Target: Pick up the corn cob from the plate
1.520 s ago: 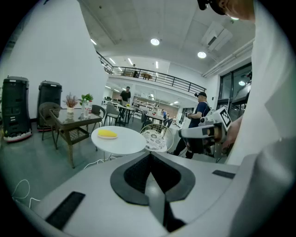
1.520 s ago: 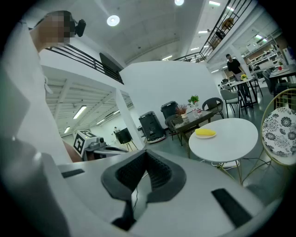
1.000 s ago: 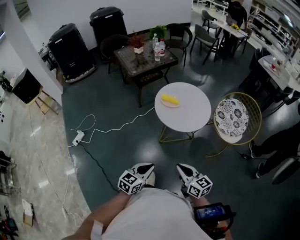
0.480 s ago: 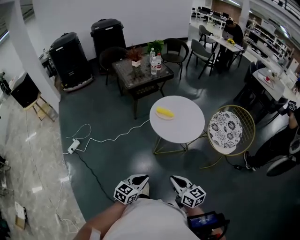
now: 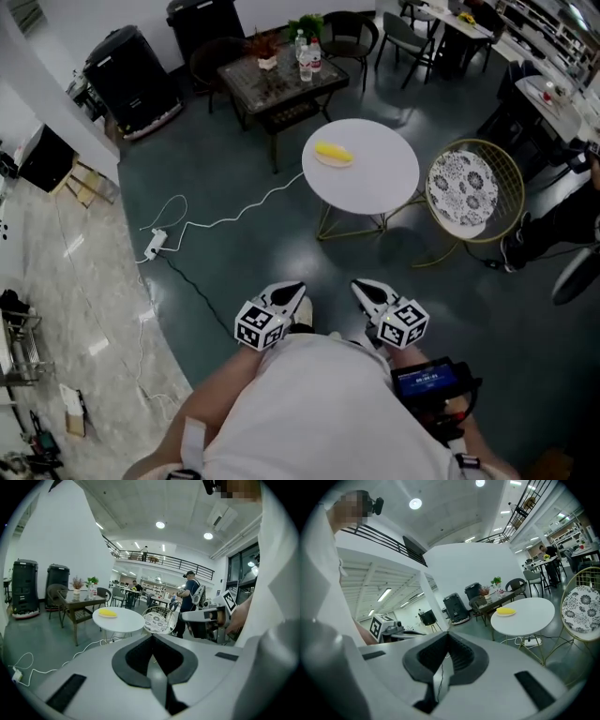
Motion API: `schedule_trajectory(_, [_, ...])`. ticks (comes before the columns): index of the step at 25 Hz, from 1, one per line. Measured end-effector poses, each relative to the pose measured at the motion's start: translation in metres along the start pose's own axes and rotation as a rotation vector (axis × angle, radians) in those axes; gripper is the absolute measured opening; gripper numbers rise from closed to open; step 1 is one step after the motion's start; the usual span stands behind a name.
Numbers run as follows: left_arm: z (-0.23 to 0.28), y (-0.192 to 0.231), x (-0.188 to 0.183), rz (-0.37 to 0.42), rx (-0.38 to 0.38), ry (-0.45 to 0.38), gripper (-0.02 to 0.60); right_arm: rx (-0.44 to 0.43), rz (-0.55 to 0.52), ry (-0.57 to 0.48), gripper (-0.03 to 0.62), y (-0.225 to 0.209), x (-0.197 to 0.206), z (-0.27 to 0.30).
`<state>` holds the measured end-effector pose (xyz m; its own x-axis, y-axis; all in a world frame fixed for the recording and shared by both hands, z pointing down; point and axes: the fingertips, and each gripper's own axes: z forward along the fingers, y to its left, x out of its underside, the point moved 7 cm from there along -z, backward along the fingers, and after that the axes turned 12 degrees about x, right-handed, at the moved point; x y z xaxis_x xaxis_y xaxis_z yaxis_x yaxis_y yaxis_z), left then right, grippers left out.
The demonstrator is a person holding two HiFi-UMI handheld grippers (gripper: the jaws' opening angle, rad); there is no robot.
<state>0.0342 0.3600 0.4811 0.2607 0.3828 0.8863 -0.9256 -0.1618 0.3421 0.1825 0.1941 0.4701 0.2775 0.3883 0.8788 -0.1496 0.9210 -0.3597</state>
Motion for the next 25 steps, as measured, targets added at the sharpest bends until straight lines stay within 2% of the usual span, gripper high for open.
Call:
schedule_trajectory(4, [-0.009,0.016,-0.014,0.007,-0.031,-0.015,0.009,-0.023,-0.024,-0.019,0.008,0.007,-0.023,0.019])
schedule_trajectory(7, [-0.009,0.016,-0.014,0.006,-0.040,-0.013,0.009,-0.024,-0.025,-0.028,0.008,0.005,-0.027,0.020])
schedule_trajectory(13, [-0.001,0.015,-0.011,-0.001,-0.031,0.000,0.009,-0.009,-0.009,-0.019,0.008,0.002,-0.020,0.016])
schedule_trajectory(25, [0.000,0.025,-0.037,0.042,-0.006,0.029,0.009,0.024,0.003,-0.035,0.008,0.001,-0.038,0.020])
